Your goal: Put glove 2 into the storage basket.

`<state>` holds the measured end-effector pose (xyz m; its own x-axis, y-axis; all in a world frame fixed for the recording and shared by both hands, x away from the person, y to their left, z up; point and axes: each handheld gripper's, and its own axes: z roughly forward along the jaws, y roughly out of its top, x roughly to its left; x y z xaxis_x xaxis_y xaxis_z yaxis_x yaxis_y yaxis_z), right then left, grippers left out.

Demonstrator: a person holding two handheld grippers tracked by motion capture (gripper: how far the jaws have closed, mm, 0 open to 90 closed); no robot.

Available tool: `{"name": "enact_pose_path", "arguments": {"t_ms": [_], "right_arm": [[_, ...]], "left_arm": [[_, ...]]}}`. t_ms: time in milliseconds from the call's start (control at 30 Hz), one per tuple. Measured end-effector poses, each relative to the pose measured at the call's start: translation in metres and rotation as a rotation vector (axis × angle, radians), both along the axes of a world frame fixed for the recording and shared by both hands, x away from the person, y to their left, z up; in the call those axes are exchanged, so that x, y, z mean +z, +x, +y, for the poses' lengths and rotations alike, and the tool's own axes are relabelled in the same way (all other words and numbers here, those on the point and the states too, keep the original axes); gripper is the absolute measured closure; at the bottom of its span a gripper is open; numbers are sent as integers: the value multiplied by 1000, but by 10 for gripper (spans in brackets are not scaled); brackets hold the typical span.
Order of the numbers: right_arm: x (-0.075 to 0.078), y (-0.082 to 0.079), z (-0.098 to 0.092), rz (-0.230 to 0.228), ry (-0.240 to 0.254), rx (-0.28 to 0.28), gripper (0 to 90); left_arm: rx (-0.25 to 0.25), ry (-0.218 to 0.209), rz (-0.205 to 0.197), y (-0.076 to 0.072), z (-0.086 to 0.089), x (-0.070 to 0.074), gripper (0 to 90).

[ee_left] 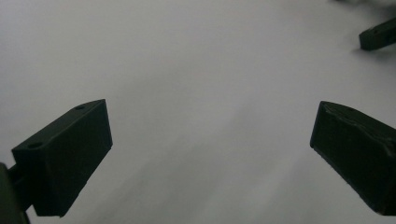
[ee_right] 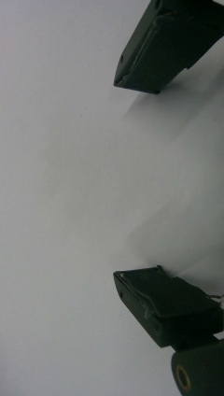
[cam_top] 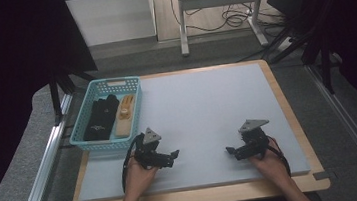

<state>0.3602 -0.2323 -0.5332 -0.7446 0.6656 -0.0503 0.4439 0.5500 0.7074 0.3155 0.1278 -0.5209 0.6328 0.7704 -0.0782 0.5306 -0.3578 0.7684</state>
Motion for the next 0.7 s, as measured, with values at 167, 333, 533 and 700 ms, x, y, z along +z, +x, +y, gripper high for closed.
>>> {"name": "enact_pose_path", "arguments": {"t_ms": [167,333,533,700], "right_arm": [[0,0,0,0,0,0,68],[0,0,0,0,-1,1,68],[0,0,0,0,0,0,68],[0,0,0,-1,-3,1,68]], "left_arm": [[-9,49,30,-2,-1,-18,0],[-13,121,44,-4,-5,-27,0],[-13,107,65,-2,-3,-27,0],[-5,114,64,-3,-4,-27,0]]}}
